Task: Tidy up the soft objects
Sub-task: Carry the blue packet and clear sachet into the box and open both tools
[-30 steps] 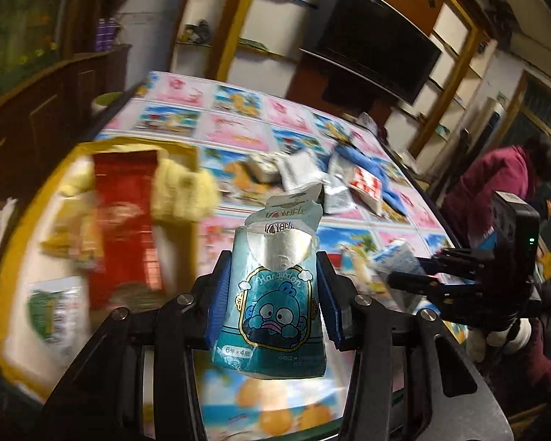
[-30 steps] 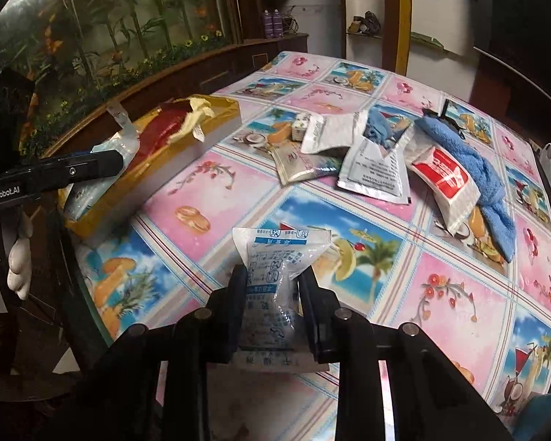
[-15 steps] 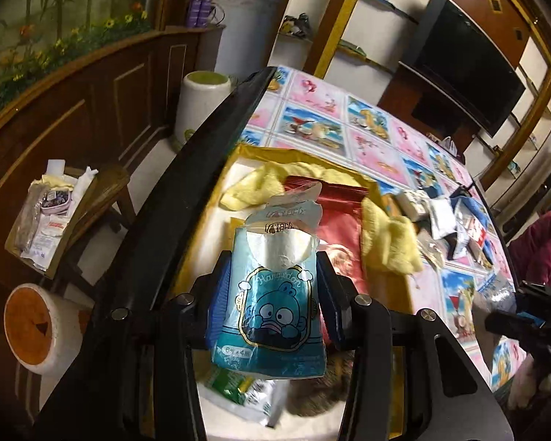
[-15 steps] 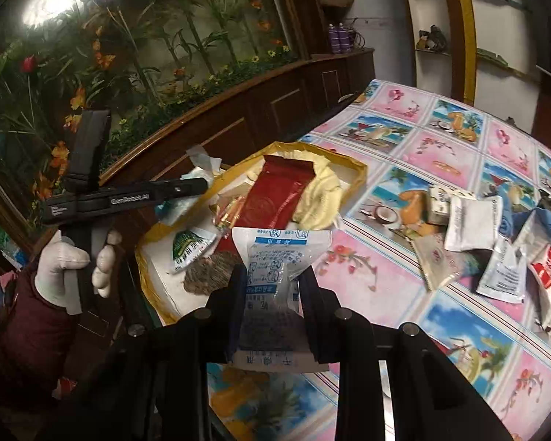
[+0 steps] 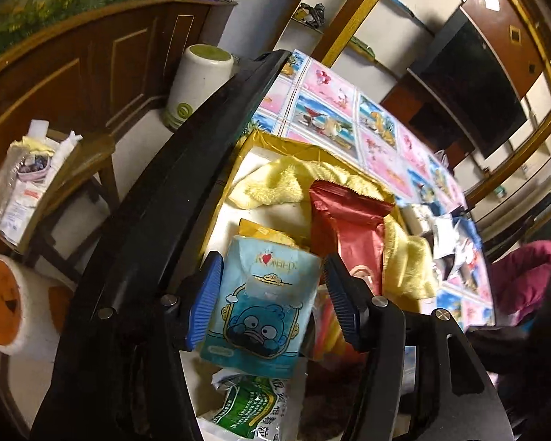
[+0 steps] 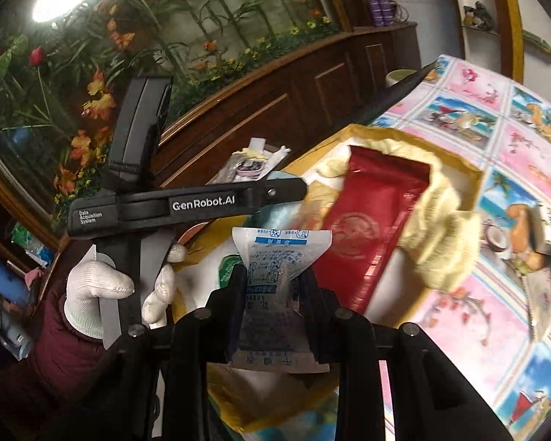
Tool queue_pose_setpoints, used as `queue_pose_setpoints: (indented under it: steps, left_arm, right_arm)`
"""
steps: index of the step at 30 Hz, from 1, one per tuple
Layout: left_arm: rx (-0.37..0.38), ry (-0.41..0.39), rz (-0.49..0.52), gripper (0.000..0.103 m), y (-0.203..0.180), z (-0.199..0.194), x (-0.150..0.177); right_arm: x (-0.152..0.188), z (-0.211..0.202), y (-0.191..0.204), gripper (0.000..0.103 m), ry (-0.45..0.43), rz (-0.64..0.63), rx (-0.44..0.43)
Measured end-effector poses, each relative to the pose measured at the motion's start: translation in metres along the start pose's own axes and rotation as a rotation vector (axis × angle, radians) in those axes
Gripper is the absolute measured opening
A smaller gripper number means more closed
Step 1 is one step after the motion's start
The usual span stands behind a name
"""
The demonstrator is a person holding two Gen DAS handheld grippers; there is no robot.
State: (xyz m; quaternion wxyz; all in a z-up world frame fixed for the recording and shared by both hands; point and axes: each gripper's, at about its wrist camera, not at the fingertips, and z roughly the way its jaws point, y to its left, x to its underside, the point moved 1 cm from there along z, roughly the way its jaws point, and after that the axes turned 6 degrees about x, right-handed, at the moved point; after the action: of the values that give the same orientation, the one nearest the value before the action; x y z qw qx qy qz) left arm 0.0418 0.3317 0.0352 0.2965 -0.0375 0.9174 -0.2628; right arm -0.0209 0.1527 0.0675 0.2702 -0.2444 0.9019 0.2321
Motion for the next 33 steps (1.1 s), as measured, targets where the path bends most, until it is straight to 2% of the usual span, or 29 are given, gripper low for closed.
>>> queue_pose_setpoints:
  steps: [5, 11, 16, 20, 25, 33]
  left_arm:
    - [-0.024, -0.069, -0.007, 0.057, -0.002, -0.024, 0.001]
    - [-0.061, -0.171, 0.022, 0.057, -0.01, -0.061, 0.011]
    - [-0.078, -0.193, 0.049, 0.058, -0.023, -0.076, 0.025]
    - [-0.12, -0.205, 0.106, 0.058, -0.043, -0.081, 0.038]
    - [-0.225, -0.241, 0.196, 0.058, -0.081, -0.083, 0.06]
    - [-0.428, -0.298, 0.316, 0.058, -0.133, -0.079, 0.094]
  right_arm:
    - [0.002, 0.012, 0.015, 0.028, 0.019, -0.024, -0.058]
    - [0.01, 0.028, 0.033, 0.031, 0.046, -0.092, -0.027]
    - [0.016, 0.033, 0.037, 0.049, 0.06, -0.084, -0.045]
    - [0.017, 0.015, 0.035, 0.052, 0.017, -0.076, -0.038]
    - [0.032, -0.015, 0.022, 0.052, -0.045, -0.061, 0.015]
    - [0.066, -0.06, -0.024, 0.053, -0.11, 0.06, 0.094]
